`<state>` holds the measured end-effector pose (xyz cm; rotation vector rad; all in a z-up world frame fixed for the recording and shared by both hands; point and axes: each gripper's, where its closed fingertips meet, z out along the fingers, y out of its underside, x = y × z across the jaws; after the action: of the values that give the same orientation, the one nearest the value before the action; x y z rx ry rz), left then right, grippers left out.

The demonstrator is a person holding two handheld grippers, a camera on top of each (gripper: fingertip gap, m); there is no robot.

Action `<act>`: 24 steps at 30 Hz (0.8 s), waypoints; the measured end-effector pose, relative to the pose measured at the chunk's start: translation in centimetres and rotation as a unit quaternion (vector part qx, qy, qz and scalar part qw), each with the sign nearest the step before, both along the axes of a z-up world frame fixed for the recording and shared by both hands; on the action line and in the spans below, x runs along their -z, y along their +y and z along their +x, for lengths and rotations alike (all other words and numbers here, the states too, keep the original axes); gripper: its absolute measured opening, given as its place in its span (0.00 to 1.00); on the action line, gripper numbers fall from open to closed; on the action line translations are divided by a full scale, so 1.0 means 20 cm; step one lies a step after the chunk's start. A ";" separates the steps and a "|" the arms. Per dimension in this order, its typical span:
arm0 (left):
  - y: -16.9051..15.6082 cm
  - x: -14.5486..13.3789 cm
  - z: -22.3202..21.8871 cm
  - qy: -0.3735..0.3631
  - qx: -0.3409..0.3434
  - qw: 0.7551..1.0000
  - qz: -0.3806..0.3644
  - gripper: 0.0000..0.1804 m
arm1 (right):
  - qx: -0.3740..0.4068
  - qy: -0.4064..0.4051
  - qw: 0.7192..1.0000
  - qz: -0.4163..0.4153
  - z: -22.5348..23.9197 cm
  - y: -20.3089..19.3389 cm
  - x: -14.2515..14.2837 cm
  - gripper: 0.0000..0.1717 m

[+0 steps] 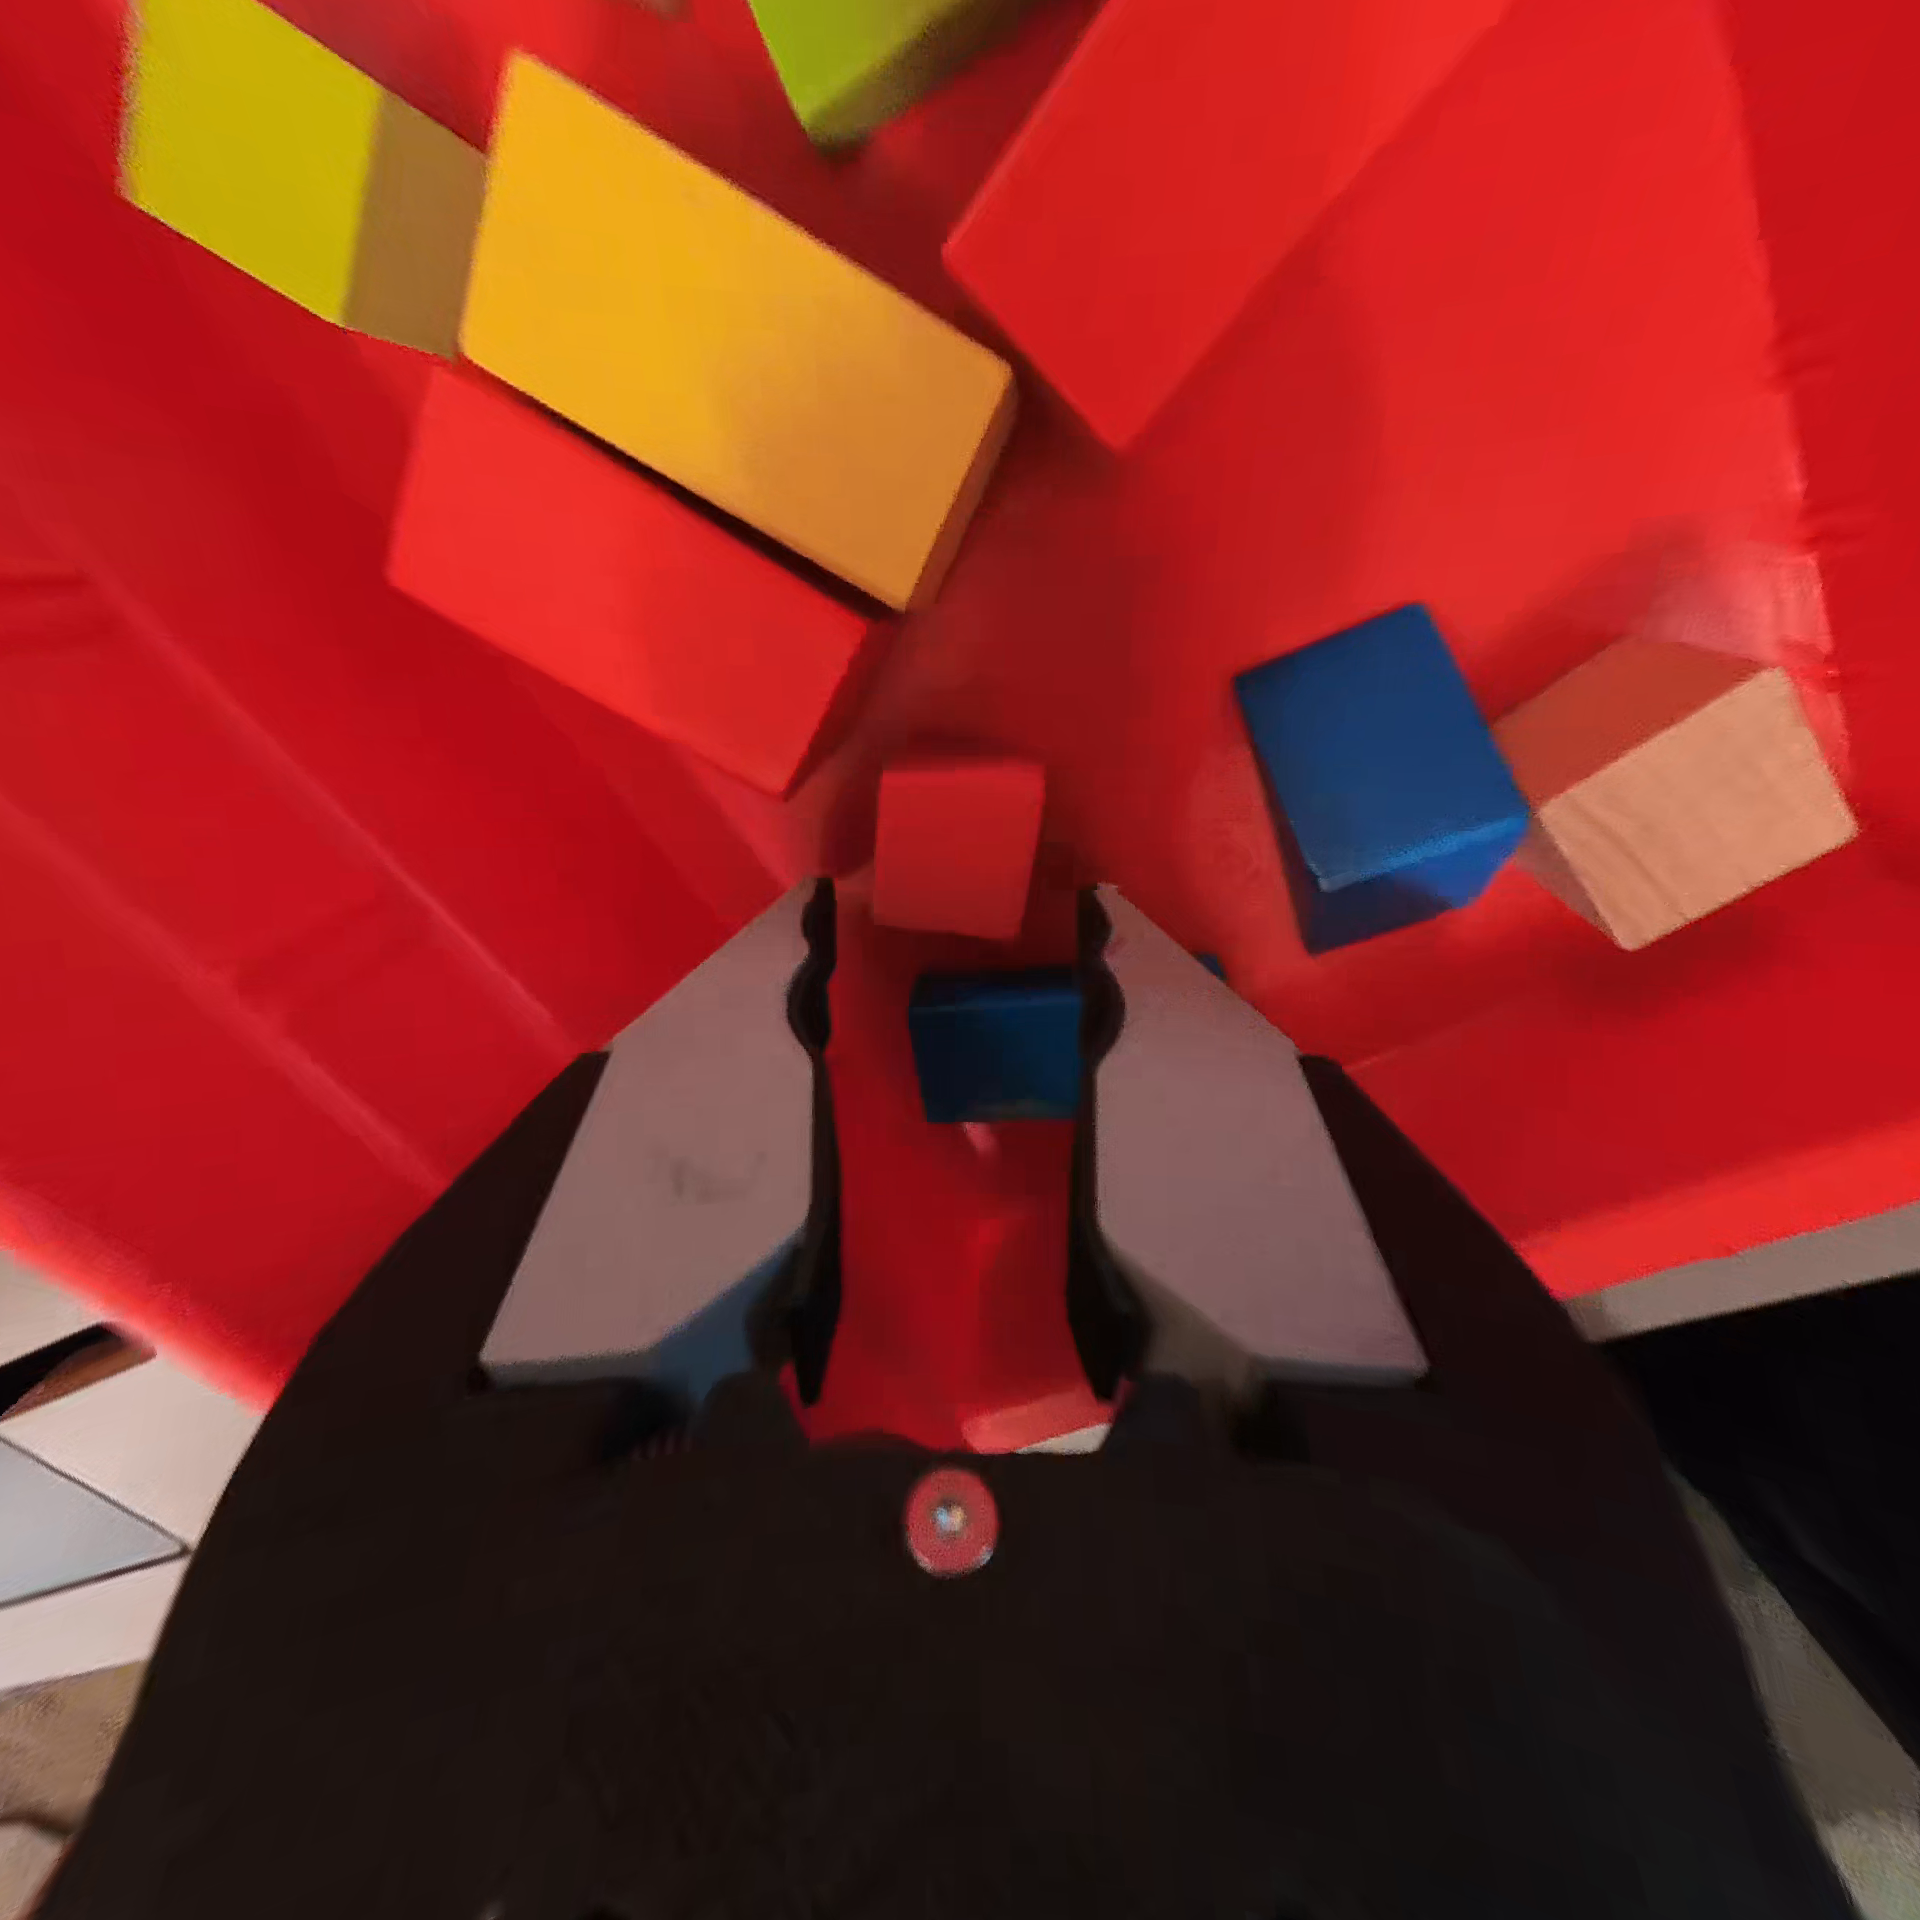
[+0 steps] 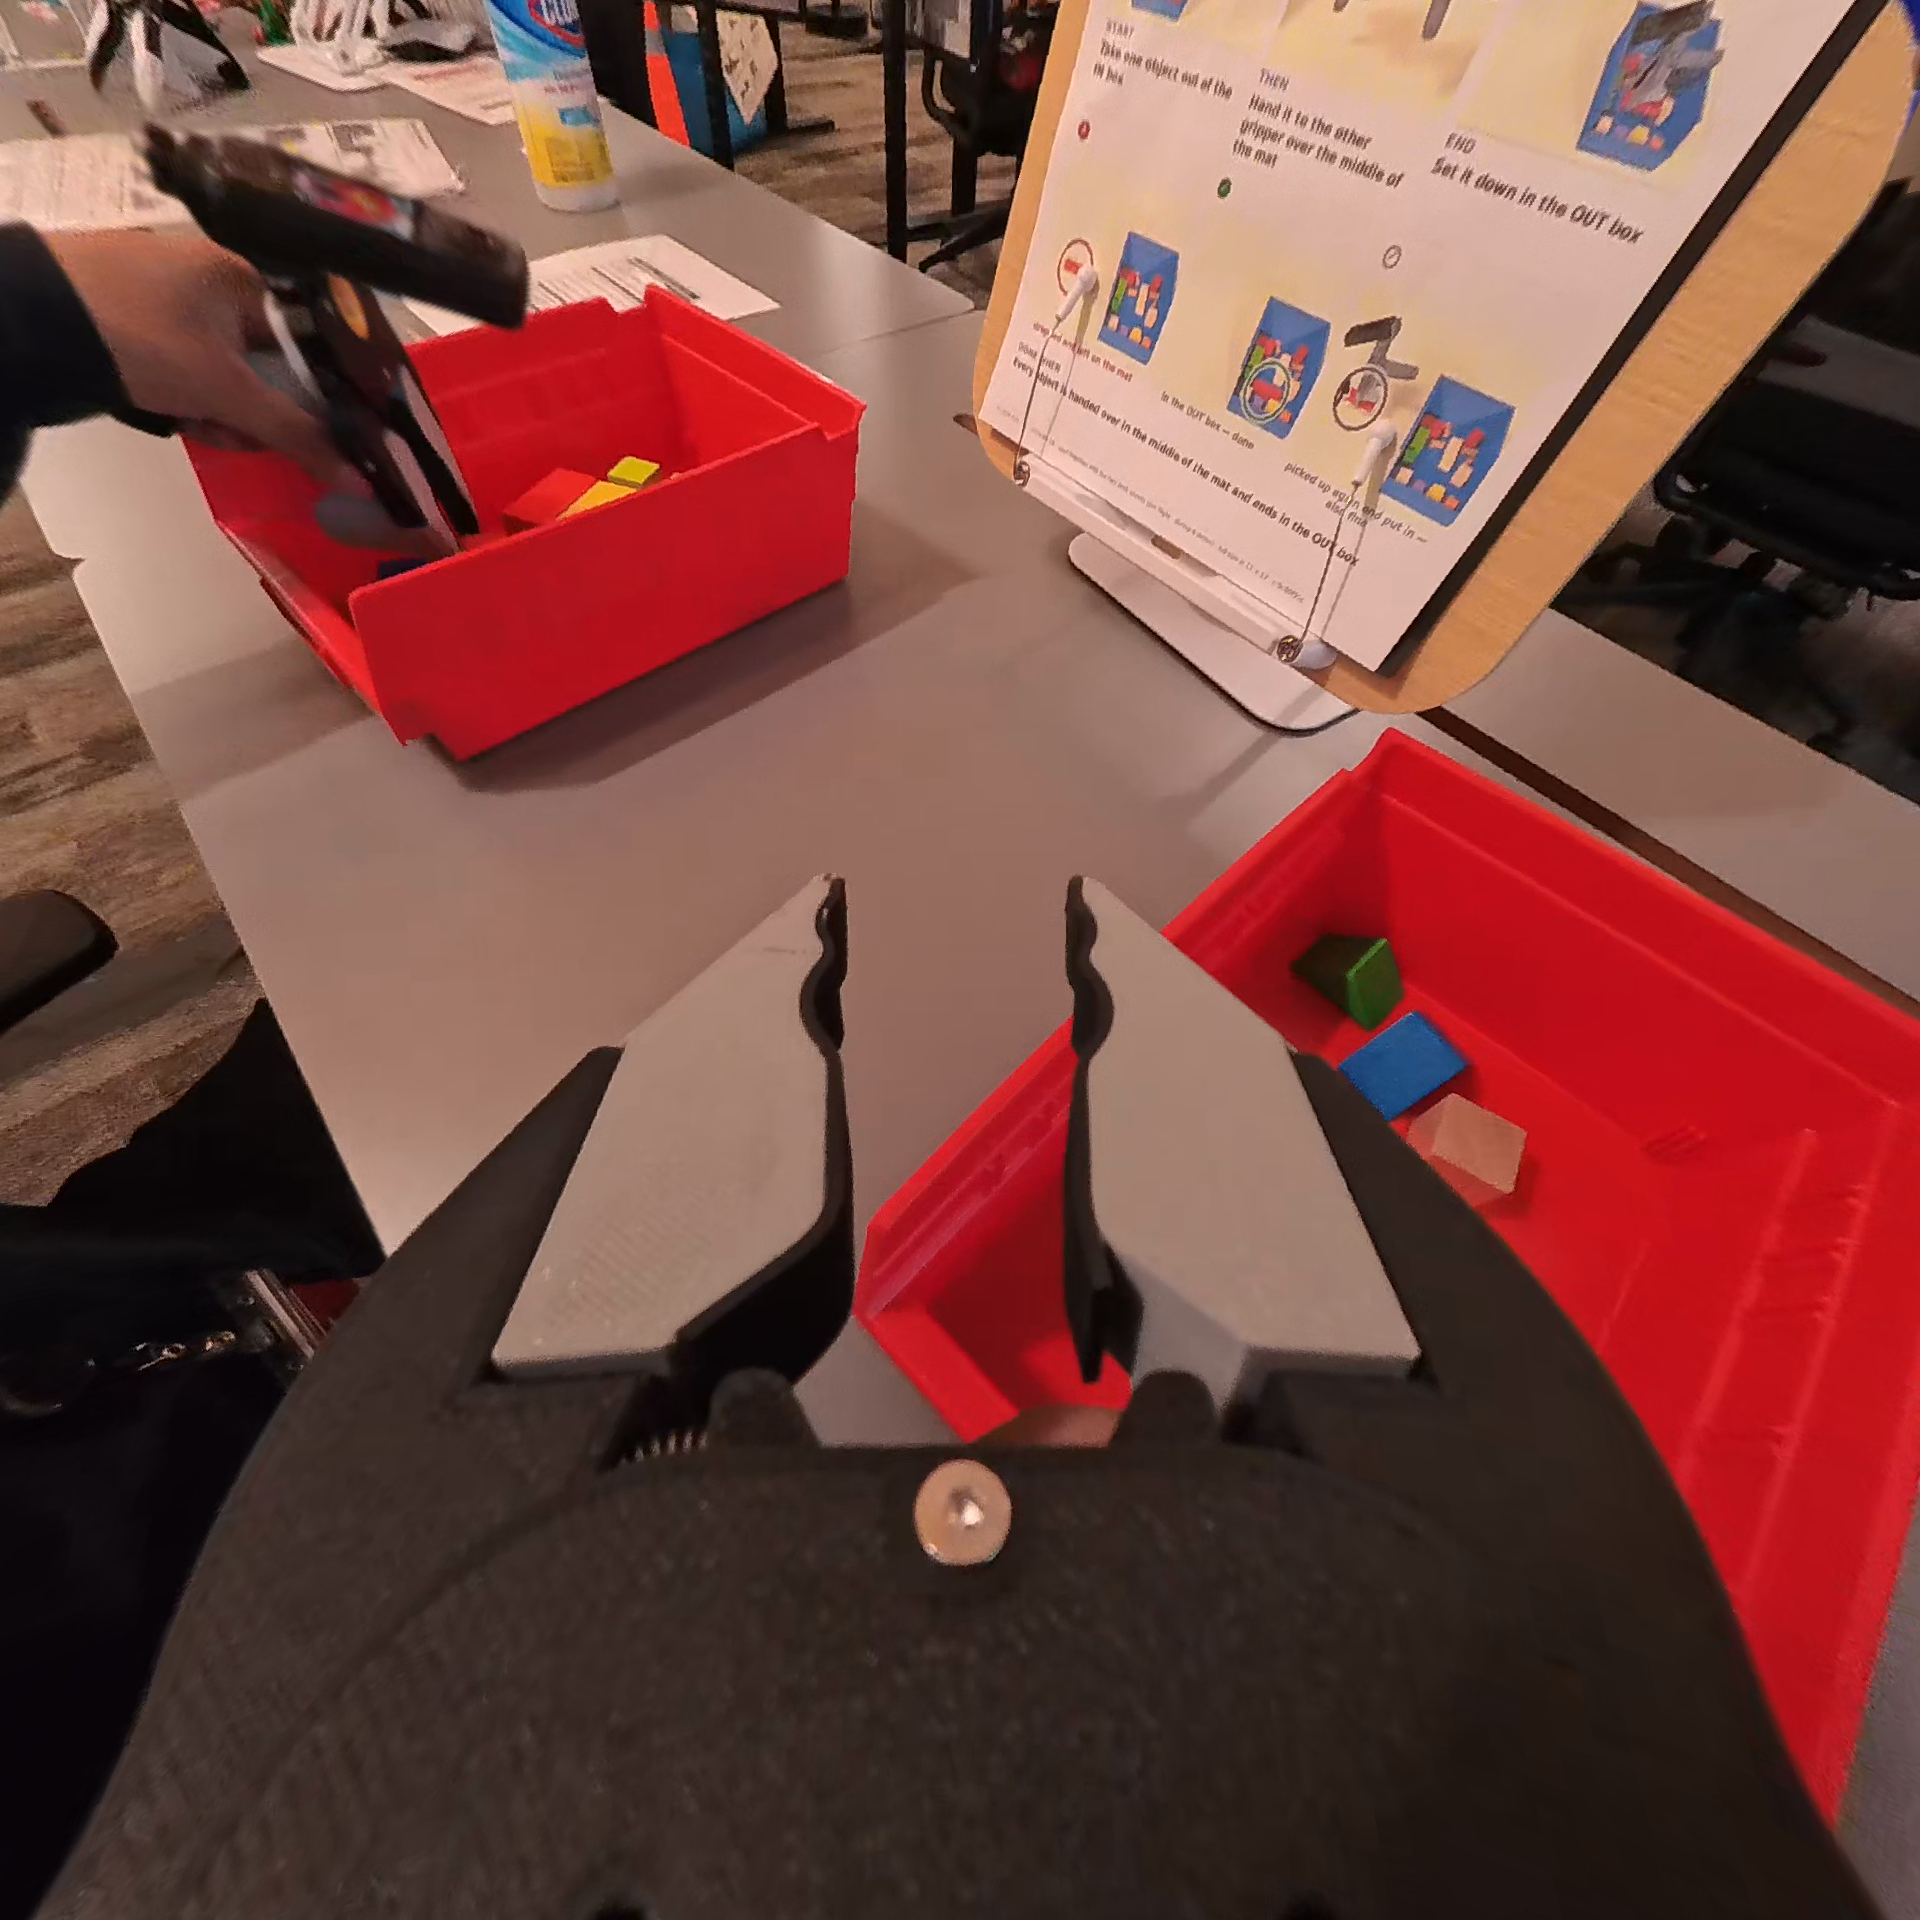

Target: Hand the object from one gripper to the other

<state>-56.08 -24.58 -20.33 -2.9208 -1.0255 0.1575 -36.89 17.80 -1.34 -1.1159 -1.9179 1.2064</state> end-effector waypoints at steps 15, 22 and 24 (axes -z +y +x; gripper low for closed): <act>0.46 -0.65 0.19 0.370 0.181 0.896 0.168 0.13 | -0.158 -0.028 0.986 -0.050 0.08 -0.40 0.04 0.25; 1.03 -0.85 0.75 0.442 0.336 0.777 0.297 0.13 | -0.261 -0.045 0.958 -0.108 0.16 -0.74 0.04 0.27; 1.12 -0.83 0.82 0.441 0.357 0.768 0.296 0.13 | -0.258 -0.050 0.956 -0.127 0.13 -0.77 0.05 0.28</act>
<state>-39.60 -2.09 -3.75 -2.0020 0.1876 0.8604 -34.20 2.41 -2.35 -0.8284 -2.2643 1.7451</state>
